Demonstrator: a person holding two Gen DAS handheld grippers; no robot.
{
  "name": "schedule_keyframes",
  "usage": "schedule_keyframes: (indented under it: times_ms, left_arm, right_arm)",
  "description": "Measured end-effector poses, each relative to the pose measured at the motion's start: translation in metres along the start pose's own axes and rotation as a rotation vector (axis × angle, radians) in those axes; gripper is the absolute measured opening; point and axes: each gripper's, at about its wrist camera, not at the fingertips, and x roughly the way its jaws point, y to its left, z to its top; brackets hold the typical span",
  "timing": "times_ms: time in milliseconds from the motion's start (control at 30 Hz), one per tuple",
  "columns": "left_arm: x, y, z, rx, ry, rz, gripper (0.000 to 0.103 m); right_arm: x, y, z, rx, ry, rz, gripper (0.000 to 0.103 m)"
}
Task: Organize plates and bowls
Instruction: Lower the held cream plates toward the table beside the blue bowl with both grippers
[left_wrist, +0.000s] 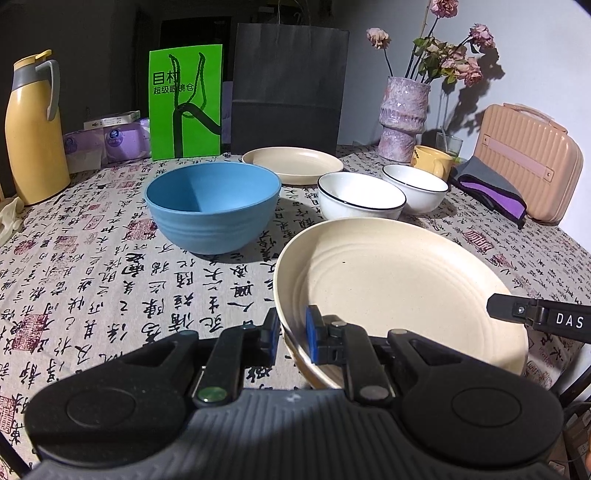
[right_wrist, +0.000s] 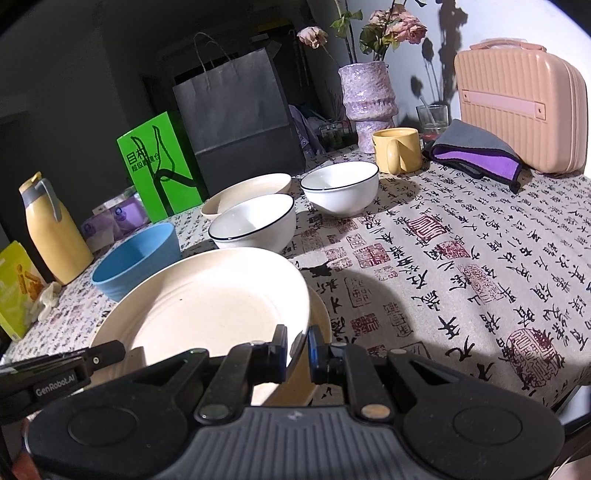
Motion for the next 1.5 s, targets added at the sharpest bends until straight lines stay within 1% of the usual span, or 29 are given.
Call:
schedule_keyframes:
  times_ms: [300, 533, 933, 1300, 1500]
  left_arm:
    - [0.003, -0.003, -0.003, 0.018, -0.001, 0.012, 0.015]
    - [0.004, -0.008, -0.006, 0.048, -0.005, 0.029, 0.016]
    - [0.007, -0.012, -0.010, 0.079, 0.009, 0.048, 0.018]
    - [0.011, -0.021, -0.013, 0.118, 0.007, 0.073, 0.019]
    - [0.013, -0.023, -0.016, 0.133, 0.001, 0.084, 0.019]
  right_arm:
    - [0.004, 0.007, -0.004, -0.070, -0.003, -0.045, 0.011]
    - [0.007, 0.017, -0.010, -0.150, -0.013, -0.101, 0.012]
    - [0.006, 0.023, -0.013, -0.203, -0.018, -0.131, 0.012]
    - [0.009, 0.031, -0.017, -0.275, -0.024, -0.187, 0.012]
    - [0.012, 0.031, -0.019, -0.291, -0.024, -0.198, 0.012]
